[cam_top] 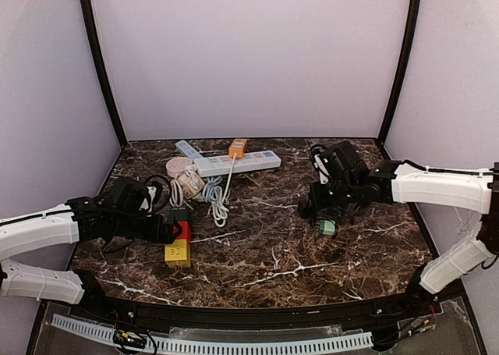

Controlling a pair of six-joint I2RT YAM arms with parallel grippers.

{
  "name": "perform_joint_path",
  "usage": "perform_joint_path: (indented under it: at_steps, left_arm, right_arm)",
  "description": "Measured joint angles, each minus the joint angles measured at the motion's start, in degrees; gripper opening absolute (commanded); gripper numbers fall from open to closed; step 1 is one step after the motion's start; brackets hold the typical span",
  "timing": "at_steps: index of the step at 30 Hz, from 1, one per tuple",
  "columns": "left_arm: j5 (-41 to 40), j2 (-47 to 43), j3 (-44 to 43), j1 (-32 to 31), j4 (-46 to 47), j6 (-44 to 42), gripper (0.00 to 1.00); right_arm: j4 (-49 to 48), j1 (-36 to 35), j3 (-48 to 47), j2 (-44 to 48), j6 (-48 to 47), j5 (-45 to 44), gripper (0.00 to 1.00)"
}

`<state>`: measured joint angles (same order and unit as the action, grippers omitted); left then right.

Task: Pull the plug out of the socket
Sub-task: Pick up the socket from the center of the board.

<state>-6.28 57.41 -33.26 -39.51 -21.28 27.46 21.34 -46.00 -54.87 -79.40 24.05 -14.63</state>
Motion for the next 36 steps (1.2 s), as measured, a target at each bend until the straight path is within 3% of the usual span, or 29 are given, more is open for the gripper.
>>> perform_joint_path:
  at_steps: [9, 15, 20, 23, 25, 26, 30, 36]
  left_arm:
    - [2.73, 4.90, 0.87, 0.00, 0.59, 3.19, 0.99]
    - [5.01, 7.08, 1.84, -0.04, 3.93, 4.94, 0.99]
    - [6.08, 10.75, 1.81, -0.83, 5.51, 5.38, 0.99]
    - [7.08, 12.59, 1.70, -0.94, 5.73, 5.33, 0.97]
    - [7.48, 13.09, 1.55, -0.96, 5.62, 5.27, 0.88]
    - [7.50, 13.07, 1.46, -0.96, 5.44, 5.42, 0.77]
    - [7.30, 11.17, 1.42, -1.03, 3.85, 5.29, 0.51]
    - [5.42, 7.89, 1.53, -1.01, 0.98, 4.76, 0.18]
  right_arm:
    - [-0.72, 8.33, 0.00, -6.36, -2.36, 3.39, 0.00]
    - [-0.81, 9.11, 0.00, -6.45, -2.36, 4.52, 0.02]
    - [-0.85, 9.29, 0.00, -8.46, -2.23, 4.59, 0.14]
    - [-0.26, 9.31, -0.07, -10.40, -2.27, 4.90, 0.30]
    - [0.76, 9.31, -0.26, -10.75, -1.95, 5.62, 0.42]
    - [1.44, 9.31, -0.42, -10.64, -2.01, 5.92, 0.47]
    - [3.63, 9.31, -0.39, -7.61, -1.46, 7.34, 0.66]
    - [6.60, 9.31, -0.26, 4.61, -0.76, 9.75, 0.80]
